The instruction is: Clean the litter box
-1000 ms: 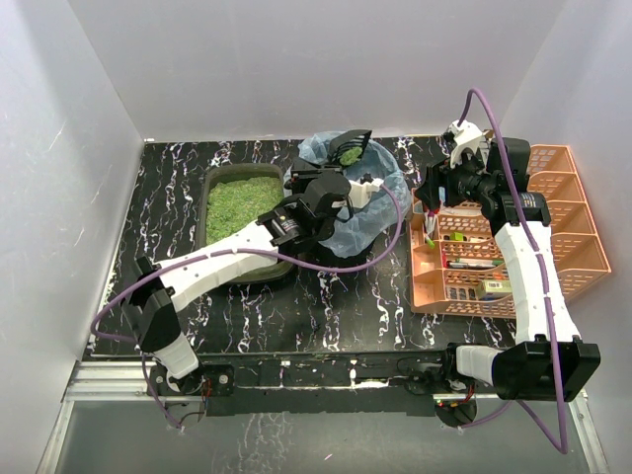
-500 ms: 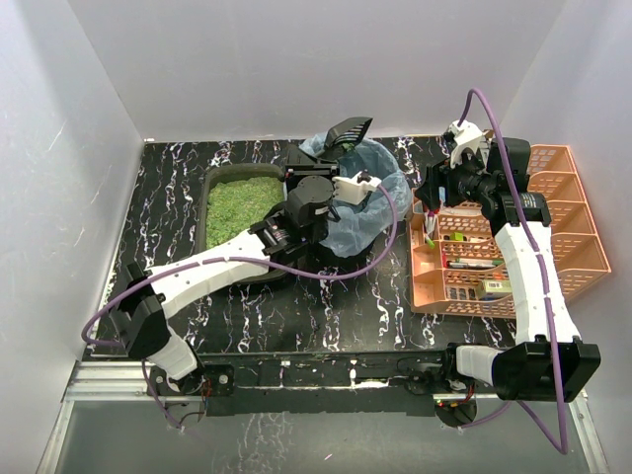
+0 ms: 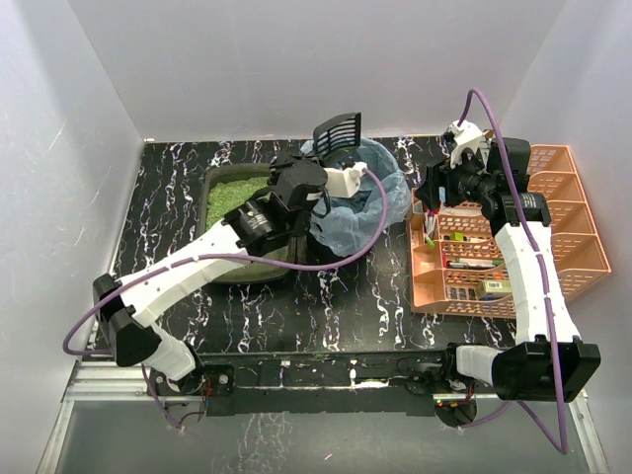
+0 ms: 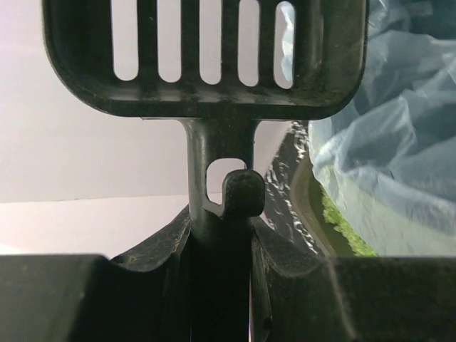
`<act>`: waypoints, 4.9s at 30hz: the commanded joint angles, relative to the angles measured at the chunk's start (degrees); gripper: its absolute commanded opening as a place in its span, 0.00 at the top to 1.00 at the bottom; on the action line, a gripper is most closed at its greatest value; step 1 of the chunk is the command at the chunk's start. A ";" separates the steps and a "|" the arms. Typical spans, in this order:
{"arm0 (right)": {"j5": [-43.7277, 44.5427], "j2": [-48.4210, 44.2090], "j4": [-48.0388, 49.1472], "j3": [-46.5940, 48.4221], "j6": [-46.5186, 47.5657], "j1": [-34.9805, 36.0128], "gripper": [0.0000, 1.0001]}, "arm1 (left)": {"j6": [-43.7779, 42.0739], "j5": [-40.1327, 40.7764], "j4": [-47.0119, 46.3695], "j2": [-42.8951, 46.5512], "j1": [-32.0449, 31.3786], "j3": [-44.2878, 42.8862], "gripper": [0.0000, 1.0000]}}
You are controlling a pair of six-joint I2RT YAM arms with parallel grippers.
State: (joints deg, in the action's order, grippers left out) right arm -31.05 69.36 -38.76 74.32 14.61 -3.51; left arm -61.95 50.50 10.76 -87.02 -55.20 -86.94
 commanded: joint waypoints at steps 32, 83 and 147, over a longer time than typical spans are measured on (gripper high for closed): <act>-6.49 5.29 4.24 6.77 -0.55 -0.23 0.32 | 62.26 -72.45 39.31 21.67 48.03 14.86 1.00; -3.27 4.10 6.82 -0.38 -0.72 -0.27 0.32 | 83.47 -79.97 41.61 -0.79 55.55 22.79 1.00; -5.50 3.89 7.93 -2.63 -0.29 -0.27 0.32 | 60.66 -66.99 32.20 -13.35 52.48 9.60 1.00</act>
State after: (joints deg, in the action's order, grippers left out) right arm -34.89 73.73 -34.39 70.59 13.58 -3.51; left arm 1.72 -16.08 40.07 -104.92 -2.37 -76.73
